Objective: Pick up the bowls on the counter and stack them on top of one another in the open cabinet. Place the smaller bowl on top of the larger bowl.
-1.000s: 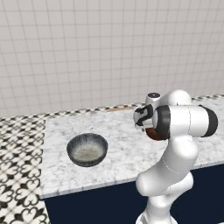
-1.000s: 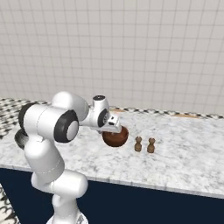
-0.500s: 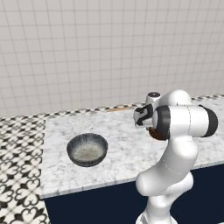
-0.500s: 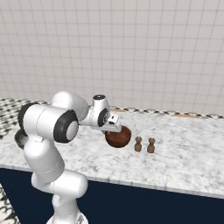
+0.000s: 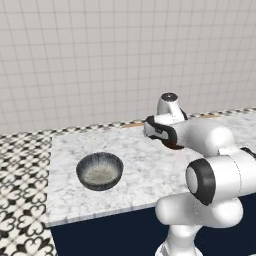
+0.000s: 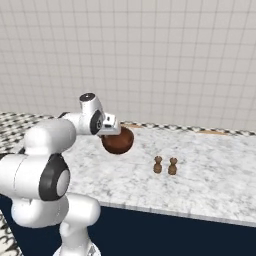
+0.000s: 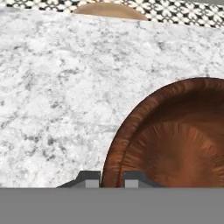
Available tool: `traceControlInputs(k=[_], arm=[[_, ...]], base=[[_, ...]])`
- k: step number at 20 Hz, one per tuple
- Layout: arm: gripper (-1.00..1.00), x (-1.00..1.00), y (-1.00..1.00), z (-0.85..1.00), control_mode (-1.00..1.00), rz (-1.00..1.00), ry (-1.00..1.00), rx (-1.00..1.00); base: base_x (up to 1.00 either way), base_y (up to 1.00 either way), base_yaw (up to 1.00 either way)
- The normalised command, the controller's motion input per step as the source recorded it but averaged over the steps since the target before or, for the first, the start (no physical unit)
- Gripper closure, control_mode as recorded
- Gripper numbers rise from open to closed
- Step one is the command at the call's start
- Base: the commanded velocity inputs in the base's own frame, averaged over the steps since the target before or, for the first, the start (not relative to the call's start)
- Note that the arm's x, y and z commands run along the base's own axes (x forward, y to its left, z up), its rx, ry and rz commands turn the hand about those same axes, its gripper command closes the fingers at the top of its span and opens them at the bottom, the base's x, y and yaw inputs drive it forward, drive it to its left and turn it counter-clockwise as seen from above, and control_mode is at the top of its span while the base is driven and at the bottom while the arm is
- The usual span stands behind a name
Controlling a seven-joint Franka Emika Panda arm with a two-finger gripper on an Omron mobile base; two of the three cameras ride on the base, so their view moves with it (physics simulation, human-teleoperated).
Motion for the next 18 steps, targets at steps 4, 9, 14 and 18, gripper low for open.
traceControlInputs(k=[4,9,14,18], arm=[[1.00,-0.34,1.00,0.81,-1.00,0.33,0.00,-0.12],[1.00,-0.32,1.00,0.78,-1.00,0.44,0.13,-0.18],[1.00,-0.55,1.00,0.26,-1.00,0.48,0.16,-0.17],[1.00,-0.67,1.00,-0.27,-1.00,0.49,0.02,-0.08]], base=[[0.00,0.00,0.00],[0.00,0.00,0.00],[0.00,0.00,0.00],[0.00,0.00,0.00]])
